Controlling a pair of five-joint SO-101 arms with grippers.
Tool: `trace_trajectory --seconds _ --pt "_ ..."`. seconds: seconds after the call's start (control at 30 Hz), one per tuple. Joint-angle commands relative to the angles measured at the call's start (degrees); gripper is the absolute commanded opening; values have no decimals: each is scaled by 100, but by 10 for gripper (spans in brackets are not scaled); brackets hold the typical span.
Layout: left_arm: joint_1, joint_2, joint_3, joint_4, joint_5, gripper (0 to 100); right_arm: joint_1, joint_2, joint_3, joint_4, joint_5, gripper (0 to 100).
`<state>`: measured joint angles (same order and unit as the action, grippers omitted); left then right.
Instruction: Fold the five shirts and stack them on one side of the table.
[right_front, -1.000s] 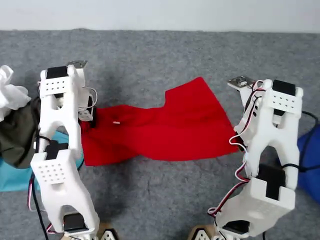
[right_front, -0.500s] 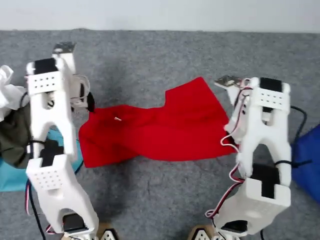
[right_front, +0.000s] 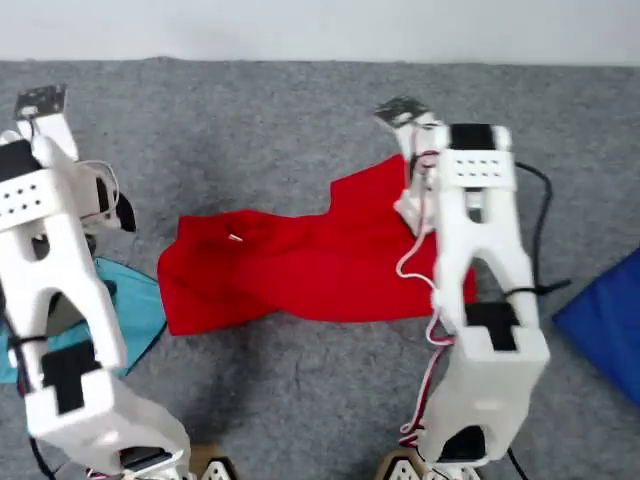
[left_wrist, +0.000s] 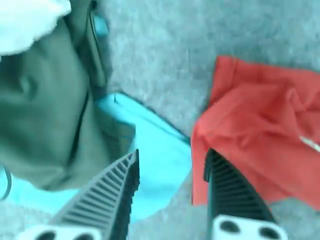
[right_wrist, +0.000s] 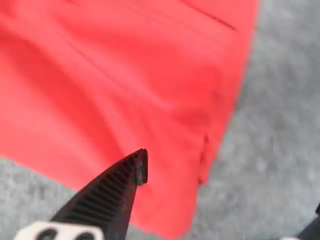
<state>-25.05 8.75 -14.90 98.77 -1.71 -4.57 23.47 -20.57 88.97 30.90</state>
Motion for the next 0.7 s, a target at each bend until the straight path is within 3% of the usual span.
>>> trace_trajectory --seconds 0.0,0.17,0.43,0.53,0.67 --pt "-26 -976 804 193 44 203 -180 382 -800 -189 -176 493" --pt "-26 -1697 1736 193 35 203 -171 1156 -2040 -330 -791 358" --pt "0 -2462 2404 193 35 203 -189 2255 -3270 -277 -853 106" --pt "0 -2532 2484 193 35 203 -145 2510 -3420 -277 -826 90" --pt "0 -2558 2484 193 -193 203 -75 2738 -3490 -286 -818 169"
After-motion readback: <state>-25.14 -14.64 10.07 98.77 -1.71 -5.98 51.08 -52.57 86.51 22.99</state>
